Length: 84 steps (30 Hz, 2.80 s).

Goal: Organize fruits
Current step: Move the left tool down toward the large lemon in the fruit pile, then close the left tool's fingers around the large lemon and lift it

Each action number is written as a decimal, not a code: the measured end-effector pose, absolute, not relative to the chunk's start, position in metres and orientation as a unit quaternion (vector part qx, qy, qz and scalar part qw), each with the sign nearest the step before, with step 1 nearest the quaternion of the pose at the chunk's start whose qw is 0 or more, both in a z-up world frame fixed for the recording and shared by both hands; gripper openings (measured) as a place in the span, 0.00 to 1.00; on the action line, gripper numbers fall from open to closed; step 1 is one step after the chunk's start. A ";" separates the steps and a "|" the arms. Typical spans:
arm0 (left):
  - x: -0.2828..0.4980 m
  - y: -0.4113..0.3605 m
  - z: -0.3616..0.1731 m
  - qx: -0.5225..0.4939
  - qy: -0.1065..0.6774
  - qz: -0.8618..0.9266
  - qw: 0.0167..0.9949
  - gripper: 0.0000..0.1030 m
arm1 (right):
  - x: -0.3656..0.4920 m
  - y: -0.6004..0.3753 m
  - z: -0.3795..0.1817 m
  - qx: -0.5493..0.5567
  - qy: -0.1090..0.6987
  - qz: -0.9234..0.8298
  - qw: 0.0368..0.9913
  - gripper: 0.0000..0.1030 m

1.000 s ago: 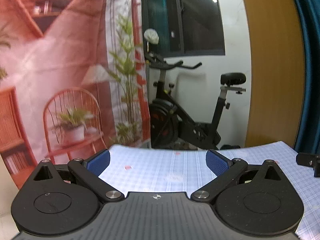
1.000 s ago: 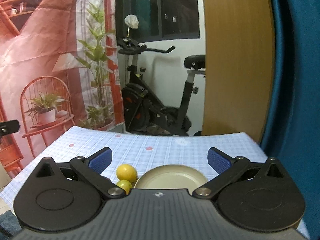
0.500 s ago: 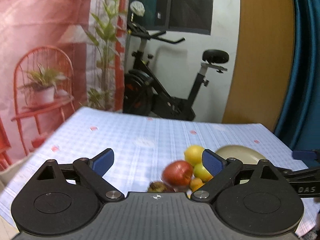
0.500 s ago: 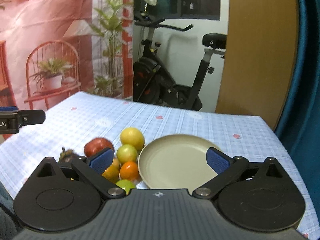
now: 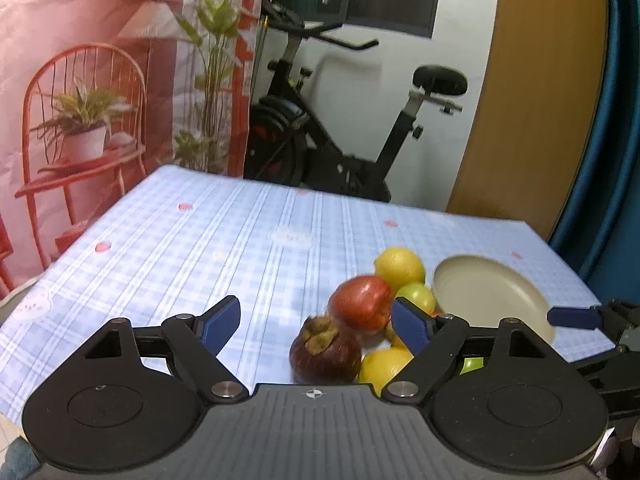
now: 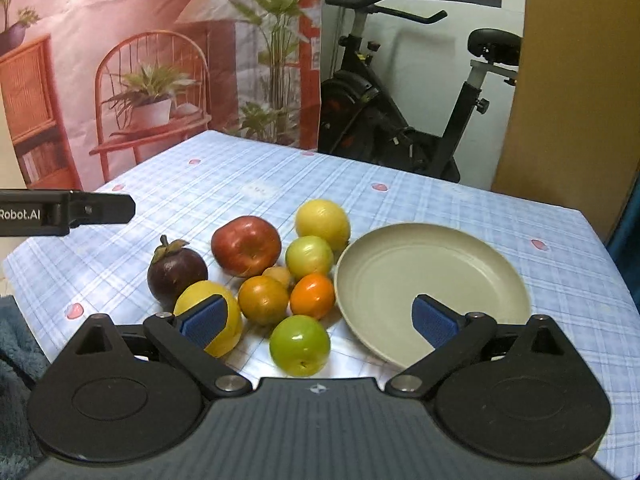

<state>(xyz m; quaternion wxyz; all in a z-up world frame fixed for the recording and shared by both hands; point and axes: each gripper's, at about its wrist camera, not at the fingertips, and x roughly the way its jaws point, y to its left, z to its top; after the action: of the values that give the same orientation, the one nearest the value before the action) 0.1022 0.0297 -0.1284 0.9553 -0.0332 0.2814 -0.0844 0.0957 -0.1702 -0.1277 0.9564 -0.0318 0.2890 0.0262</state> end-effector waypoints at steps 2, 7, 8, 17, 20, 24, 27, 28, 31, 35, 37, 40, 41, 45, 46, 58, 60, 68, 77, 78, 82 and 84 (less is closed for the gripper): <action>0.103 0.032 -0.131 -0.032 0.285 -0.094 0.953 0.80 | 0.099 -0.167 -0.130 -0.031 0.294 0.028 0.955 0.98; 0.096 0.030 -0.132 -0.012 0.257 -0.084 0.963 0.78 | 0.104 -0.161 -0.137 -0.027 0.302 0.040 0.952 0.98; 0.095 0.029 -0.132 -0.016 0.254 -0.084 0.963 0.77 | 0.105 -0.161 -0.137 -0.025 0.303 0.043 0.952 0.98; 0.109 0.034 -0.137 -0.080 0.282 -0.136 0.946 0.67 | 0.112 -0.137 -0.146 -0.053 0.299 0.095 0.948 0.89; 0.117 0.029 -0.142 -0.066 0.306 -0.137 0.940 0.65 | 0.114 -0.131 -0.154 -0.056 0.306 0.113 0.944 0.79; 0.126 0.026 -0.147 -0.062 0.320 -0.147 0.934 0.66 | 0.116 -0.128 -0.161 -0.049 0.313 0.129 0.940 0.69; 0.128 0.023 -0.154 -0.053 0.331 -0.153 0.930 0.66 | 0.119 -0.127 -0.162 -0.046 0.315 0.137 0.938 0.61; 0.125 0.023 -0.156 -0.052 0.332 -0.156 0.929 0.66 | 0.119 -0.126 -0.163 -0.047 0.316 0.139 0.938 0.59; 0.119 0.025 -0.157 -0.049 0.328 -0.159 0.930 0.66 | 0.118 -0.123 -0.165 -0.051 0.316 0.145 0.936 0.57; 0.119 0.027 -0.159 -0.053 0.323 -0.154 0.932 0.65 | 0.117 -0.123 -0.166 -0.048 0.312 0.142 0.938 0.56; 0.119 0.025 -0.159 -0.056 0.322 -0.157 0.932 0.65 | 0.116 -0.124 -0.166 -0.042 0.311 0.143 0.938 0.56; 0.118 0.022 -0.160 -0.057 0.320 -0.168 0.931 0.66 | 0.116 -0.123 -0.167 -0.041 0.312 0.147 0.938 0.56; 0.118 0.022 -0.160 -0.063 0.319 -0.170 0.930 0.66 | 0.116 -0.123 -0.168 -0.044 0.312 0.148 0.938 0.55; 0.117 0.027 -0.161 -0.090 0.313 -0.170 0.930 0.65 | 0.116 -0.118 -0.171 -0.055 0.308 0.151 0.938 0.55; 0.118 0.027 -0.161 -0.091 0.315 -0.169 0.930 0.65 | 0.117 -0.117 -0.172 -0.056 0.308 0.151 0.938 0.55; 0.123 0.019 -0.165 -0.066 0.338 -0.183 0.921 0.65 | 0.116 -0.128 -0.179 -0.020 0.323 0.157 0.933 0.54; 0.124 0.015 -0.166 -0.065 0.346 -0.200 0.915 0.65 | 0.112 -0.134 -0.179 -0.009 0.329 0.157 0.931 0.53; 0.146 0.002 -0.180 -0.107 0.401 -0.247 0.876 0.66 | 0.106 -0.139 -0.176 0.005 0.335 0.158 0.929 0.53; 0.152 0.004 -0.192 -0.140 0.411 -0.247 0.866 0.61 | 0.105 -0.139 -0.178 0.012 0.331 0.157 0.930 0.52; 0.151 0.005 -0.192 -0.144 0.407 -0.250 0.867 0.54 | 0.105 -0.139 -0.178 0.013 0.331 0.158 0.930 0.51; 0.148 0.002 -0.188 -0.131 0.400 -0.256 0.870 0.52 | 0.106 -0.141 -0.179 0.017 0.331 0.155 0.931 0.54; 0.149 0.001 -0.189 -0.128 0.399 -0.257 0.871 0.52 | 0.107 -0.140 -0.179 0.018 0.331 0.155 0.931 0.55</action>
<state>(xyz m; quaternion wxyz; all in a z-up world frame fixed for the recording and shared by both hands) 0.1487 0.0011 -0.1886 0.8710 -0.1284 0.3988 -0.2567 0.1067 -0.1400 -0.1792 0.9306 0.0177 0.3310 0.1550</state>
